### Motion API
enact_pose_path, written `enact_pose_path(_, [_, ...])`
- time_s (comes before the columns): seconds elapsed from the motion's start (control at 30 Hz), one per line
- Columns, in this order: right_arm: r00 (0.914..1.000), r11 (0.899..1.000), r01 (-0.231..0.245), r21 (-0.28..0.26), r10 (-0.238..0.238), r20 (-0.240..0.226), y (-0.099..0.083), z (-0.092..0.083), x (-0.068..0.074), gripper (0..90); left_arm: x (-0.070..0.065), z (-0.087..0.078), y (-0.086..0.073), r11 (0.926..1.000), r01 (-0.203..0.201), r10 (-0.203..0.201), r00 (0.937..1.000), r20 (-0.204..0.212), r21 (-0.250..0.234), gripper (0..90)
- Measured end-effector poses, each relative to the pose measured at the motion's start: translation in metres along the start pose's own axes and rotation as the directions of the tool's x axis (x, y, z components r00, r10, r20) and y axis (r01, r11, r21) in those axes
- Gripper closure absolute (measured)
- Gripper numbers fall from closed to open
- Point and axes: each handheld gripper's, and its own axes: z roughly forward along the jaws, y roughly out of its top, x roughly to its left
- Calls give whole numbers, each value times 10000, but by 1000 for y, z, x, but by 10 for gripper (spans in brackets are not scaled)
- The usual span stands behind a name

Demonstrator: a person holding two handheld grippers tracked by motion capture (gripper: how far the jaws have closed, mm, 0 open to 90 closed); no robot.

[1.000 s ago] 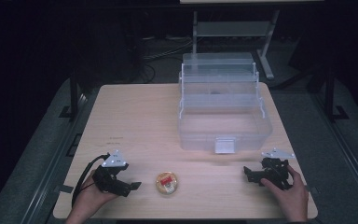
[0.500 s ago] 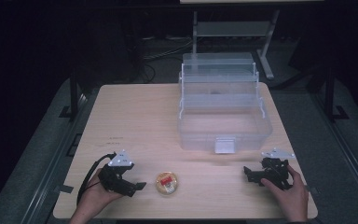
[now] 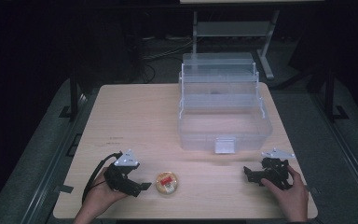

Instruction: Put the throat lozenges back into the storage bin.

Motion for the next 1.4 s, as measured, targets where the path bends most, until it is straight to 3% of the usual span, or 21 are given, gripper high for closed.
enact_pose_path(0.6, [10000,10000,-3,2,3,2,0,0,0,0,-10,14,17,9989,-462,460,9983,349,43,135])
enact_pose_path(1.4, [10000,10000,-4,1,4,1,0,0,0,0,-23,40,38,9929,-1041,981,9904,976,583,134])
